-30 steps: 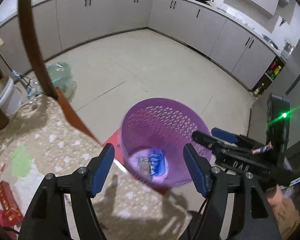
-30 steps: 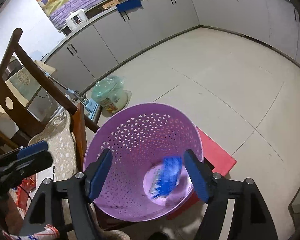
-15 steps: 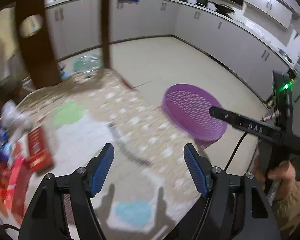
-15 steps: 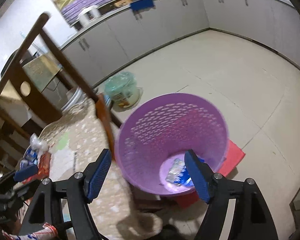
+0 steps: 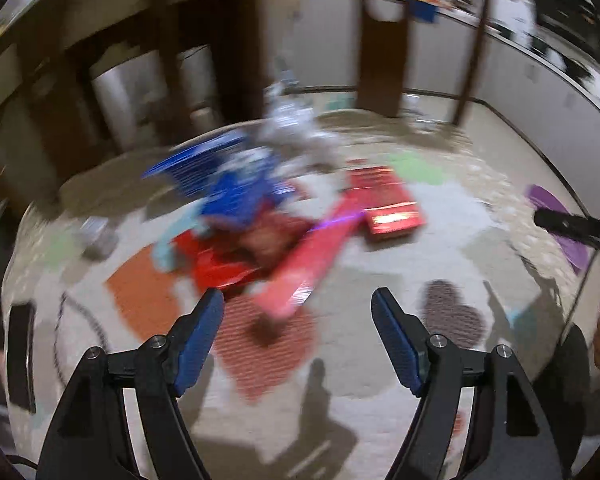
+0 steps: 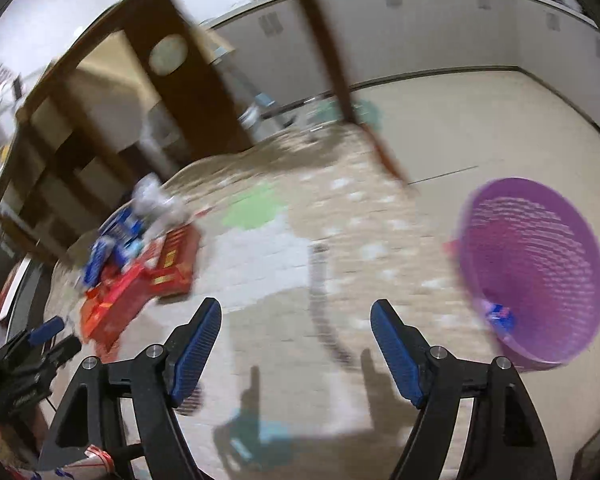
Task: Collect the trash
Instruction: 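Return both tools to the bed over the remaining boxes, then grasp the long red box with left tool while right grasps red cigarette pack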
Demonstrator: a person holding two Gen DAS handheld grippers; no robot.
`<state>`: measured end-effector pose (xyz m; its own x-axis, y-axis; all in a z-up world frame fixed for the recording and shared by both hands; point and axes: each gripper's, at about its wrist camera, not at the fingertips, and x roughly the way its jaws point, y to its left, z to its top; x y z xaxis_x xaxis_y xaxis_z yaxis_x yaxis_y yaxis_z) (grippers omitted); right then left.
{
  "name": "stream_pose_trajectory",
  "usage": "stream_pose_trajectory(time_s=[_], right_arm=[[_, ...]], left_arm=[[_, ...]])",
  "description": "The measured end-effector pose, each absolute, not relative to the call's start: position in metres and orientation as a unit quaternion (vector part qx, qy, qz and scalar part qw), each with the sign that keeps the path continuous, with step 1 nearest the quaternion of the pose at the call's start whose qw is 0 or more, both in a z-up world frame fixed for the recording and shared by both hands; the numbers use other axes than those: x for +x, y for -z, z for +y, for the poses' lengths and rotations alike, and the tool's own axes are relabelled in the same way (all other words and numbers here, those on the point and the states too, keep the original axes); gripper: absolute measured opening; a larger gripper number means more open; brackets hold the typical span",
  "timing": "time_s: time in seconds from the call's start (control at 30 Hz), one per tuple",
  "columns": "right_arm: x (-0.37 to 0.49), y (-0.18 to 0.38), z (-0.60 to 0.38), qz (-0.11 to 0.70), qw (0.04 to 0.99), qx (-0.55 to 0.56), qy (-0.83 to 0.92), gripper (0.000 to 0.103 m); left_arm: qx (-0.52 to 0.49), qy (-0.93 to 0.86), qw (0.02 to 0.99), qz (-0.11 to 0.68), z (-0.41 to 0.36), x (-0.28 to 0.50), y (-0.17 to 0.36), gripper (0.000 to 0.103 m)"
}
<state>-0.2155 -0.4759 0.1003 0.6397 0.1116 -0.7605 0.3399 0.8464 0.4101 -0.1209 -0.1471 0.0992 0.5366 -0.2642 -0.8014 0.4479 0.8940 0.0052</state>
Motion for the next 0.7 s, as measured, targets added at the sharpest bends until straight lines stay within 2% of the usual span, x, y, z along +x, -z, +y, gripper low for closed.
stream_pose_trajectory(time_s=[0.2, 0.43, 0.7], right_arm=[[-0.159, -0.091, -0.421, 0.451, 0.854, 0.261, 0.005, 0.081], [-0.105, -0.082, -0.392, 0.479, 0.839, 0.258, -0.017, 0.081], [-0.05, -0.072, -0.377, 0.505, 0.83, 0.238, -0.004, 0.081]], left_arm=[[0.079, 0.199, 0.873, 0.437, -0.127, -0.108, -0.093, 0.075], [0.129, 0.229, 0.872, 0.412, -0.15, -0.103, -0.086, 0.075], [0.149, 0.254, 0.855, 0.428, -0.175, -0.083, -0.067, 0.075]])
